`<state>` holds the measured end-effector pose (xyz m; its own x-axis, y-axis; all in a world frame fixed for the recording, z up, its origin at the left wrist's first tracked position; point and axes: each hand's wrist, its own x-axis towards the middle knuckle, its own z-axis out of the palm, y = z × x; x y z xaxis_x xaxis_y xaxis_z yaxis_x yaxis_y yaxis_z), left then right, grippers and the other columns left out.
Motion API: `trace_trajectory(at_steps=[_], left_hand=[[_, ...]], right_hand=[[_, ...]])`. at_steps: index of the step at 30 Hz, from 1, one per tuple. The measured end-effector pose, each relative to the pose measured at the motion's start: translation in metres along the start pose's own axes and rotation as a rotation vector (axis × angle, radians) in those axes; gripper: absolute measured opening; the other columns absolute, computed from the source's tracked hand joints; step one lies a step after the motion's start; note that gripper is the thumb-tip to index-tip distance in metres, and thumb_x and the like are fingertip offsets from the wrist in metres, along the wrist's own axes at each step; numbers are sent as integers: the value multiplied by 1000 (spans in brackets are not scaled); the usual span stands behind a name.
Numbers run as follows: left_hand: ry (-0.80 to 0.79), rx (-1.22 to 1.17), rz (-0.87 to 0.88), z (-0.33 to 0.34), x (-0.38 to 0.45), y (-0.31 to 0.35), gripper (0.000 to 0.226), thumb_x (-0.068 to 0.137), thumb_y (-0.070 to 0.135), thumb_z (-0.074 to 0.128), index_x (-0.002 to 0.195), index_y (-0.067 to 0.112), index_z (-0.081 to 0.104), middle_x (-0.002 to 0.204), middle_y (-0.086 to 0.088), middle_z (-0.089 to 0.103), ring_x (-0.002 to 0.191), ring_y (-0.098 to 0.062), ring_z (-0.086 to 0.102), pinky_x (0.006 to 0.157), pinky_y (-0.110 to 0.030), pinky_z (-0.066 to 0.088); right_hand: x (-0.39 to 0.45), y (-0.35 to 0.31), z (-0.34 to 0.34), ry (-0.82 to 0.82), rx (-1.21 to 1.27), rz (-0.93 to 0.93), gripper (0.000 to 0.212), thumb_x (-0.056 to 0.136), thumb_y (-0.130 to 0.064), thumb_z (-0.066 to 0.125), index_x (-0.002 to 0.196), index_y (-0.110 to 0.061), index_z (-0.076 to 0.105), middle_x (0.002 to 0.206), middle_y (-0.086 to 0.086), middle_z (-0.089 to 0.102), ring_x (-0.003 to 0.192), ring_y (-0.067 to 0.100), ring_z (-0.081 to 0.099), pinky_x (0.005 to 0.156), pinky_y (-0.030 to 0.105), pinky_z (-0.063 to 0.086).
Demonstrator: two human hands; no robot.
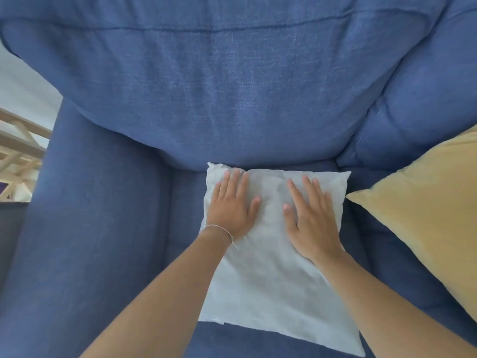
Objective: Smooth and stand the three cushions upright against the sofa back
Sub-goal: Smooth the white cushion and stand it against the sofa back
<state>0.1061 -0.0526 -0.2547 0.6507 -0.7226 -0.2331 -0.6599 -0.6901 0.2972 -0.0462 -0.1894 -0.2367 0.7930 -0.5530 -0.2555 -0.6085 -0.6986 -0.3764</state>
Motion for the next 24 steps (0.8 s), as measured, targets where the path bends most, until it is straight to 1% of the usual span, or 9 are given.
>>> trace_trajectory(at_steps=[3, 6, 7, 12, 15, 17, 19, 22, 24], left_hand=[[-236, 104, -23, 7, -4, -21, 72, 96, 61, 14, 159, 29, 8, 168, 1, 4, 155, -19, 2, 124, -42, 7], [-320, 45, -434, 4, 3, -40, 74, 94, 60, 13, 159, 24, 4, 168, 3, 2, 155, -23, -1, 122, -51, 7], [-295, 42, -455, 2, 6, -40, 75, 95, 58, 14, 159, 19, 5, 167, 0, 5, 154, -24, 0, 122, -52, 8], [113, -84, -69, -6, -33, -13, 72, 98, 50, 21, 156, 7, 24, 164, -13, 20, 153, -31, 15, 121, -45, 22], [-7, -85, 116, 14, -91, -19, 69, 99, 52, 27, 159, 18, 19, 167, -5, 11, 155, -24, 7, 123, -44, 15], [-133, -44, -29, 32, -116, -33, 70, 98, 56, 21, 160, 26, 5, 168, -1, -2, 155, -23, -2, 124, -47, 9], [-164, -156, -384, 41, -113, -51, 71, 96, 59, 17, 159, 29, 2, 168, -4, 6, 154, -28, 5, 124, -48, 10], [-124, -447, -672, 28, -77, -64, 81, 90, 63, 16, 143, 8, 40, 144, -14, 49, 135, -34, 42, 112, -48, 32], [-53, -642, -665, 7, -52, -55, 56, 94, 54, 29, 108, 7, 55, 108, -7, 61, 106, -32, 54, 92, -41, 40]], right_hand=[[7, 21, 12, -262, -128, 100, 64, 101, -57, 10, 162, -38, 8, 173, -3, -4, 159, 19, -8, 126, 50, -4], [27, 31, 1, -167, -42, 337, 63, 102, -53, 12, 162, -33, 13, 173, -1, -1, 159, 21, -7, 124, 58, -4], [31, 30, -3, -118, -12, 347, 63, 103, -50, 14, 162, -29, 15, 173, 2, 1, 159, 24, -5, 124, 59, -1], [-21, 9, -7, 242, 145, 70, 60, 103, -43, 27, 158, -18, 33, 170, 14, 19, 158, 34, 11, 125, 54, 15], [-85, 24, 31, 61, 77, 112, 63, 103, -53, 20, 162, -30, 19, 172, 7, 10, 159, 27, 8, 126, 52, 15], [-116, 41, 54, -80, 105, 381, 71, 98, -66, 9, 162, -36, 6, 173, 5, 7, 158, 28, 7, 126, 54, 14], [-116, 48, 58, -56, 238, 587, 76, 95, -68, 6, 162, -34, 11, 171, 9, 15, 157, 33, 12, 125, 53, 14], [-82, 48, 43, 91, 345, 620, 65, 100, -54, 21, 156, -23, 35, 161, 10, 38, 150, 32, 31, 121, 51, 27], [-52, 45, 26, 160, 534, 621, 56, 99, -52, 33, 143, -21, 47, 140, 4, 59, 131, 31, 53, 103, 48, 45]])
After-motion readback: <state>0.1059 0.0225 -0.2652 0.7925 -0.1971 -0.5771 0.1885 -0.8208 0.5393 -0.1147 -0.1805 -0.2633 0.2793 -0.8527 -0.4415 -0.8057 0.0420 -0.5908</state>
